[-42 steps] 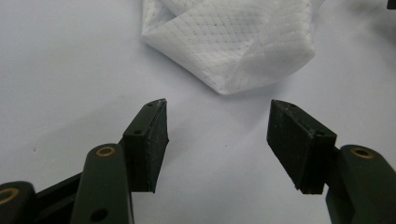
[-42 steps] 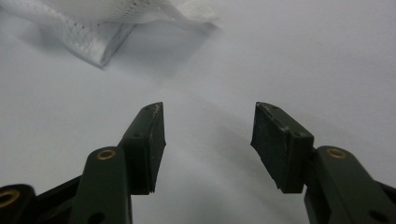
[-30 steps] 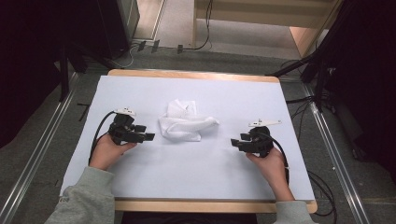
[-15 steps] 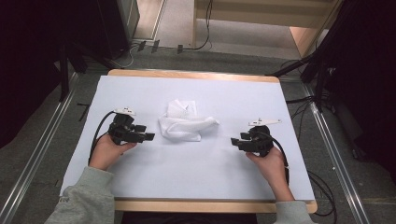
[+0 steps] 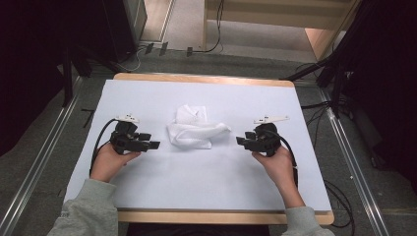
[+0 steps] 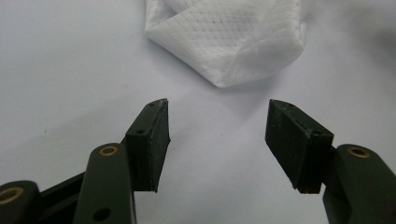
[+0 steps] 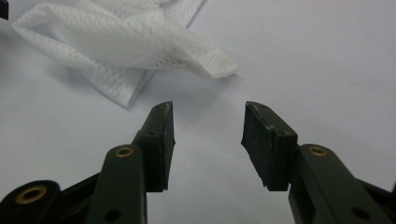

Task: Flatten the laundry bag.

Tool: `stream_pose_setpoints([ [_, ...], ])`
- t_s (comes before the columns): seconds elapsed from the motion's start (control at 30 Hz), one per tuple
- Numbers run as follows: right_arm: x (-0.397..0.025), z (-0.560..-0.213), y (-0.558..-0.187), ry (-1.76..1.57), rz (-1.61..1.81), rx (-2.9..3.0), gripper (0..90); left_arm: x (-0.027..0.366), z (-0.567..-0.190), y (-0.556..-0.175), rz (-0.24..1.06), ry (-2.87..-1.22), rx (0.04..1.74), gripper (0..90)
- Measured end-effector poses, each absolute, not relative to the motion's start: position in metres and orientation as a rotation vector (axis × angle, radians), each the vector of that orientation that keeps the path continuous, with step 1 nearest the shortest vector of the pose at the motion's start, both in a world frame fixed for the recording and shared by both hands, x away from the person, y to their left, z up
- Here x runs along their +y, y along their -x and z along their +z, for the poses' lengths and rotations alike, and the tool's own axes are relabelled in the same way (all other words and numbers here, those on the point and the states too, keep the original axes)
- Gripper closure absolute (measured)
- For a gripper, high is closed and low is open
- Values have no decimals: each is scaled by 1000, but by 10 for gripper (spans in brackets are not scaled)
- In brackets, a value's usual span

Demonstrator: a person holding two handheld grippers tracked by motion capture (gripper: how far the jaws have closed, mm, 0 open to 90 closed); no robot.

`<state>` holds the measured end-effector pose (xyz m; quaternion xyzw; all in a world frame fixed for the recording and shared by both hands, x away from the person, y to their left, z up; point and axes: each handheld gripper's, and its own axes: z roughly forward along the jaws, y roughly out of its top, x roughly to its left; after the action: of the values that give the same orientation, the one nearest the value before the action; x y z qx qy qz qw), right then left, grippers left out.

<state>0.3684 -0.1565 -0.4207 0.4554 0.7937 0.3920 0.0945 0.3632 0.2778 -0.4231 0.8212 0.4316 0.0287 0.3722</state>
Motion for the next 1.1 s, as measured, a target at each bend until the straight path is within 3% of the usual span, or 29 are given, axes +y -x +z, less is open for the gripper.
stream_pose_setpoints([
  [0.6,-123,-424,-392,-1258,1174,2424,525,289,-425,-352,96,-2098,1145,406],
  [0.87,-111,-426,-401,-1230,1179,2440,573,294,-425,-350,105,-2086,1163,406],
  [0.9,-109,-426,-401,-1242,1175,2443,614,295,-425,-349,105,-2087,1165,406],
  [0.93,-108,-426,-402,-1237,1204,2448,740,296,-425,-349,108,-2087,1166,406],
  [1.0,-105,-425,-403,-1238,1223,2456,834,297,-425,-348,107,-2082,1170,406],
  [1.1,-102,-419,-403,-1220,1280,2456,900,298,-425,-347,111,-2076,1180,407],
])
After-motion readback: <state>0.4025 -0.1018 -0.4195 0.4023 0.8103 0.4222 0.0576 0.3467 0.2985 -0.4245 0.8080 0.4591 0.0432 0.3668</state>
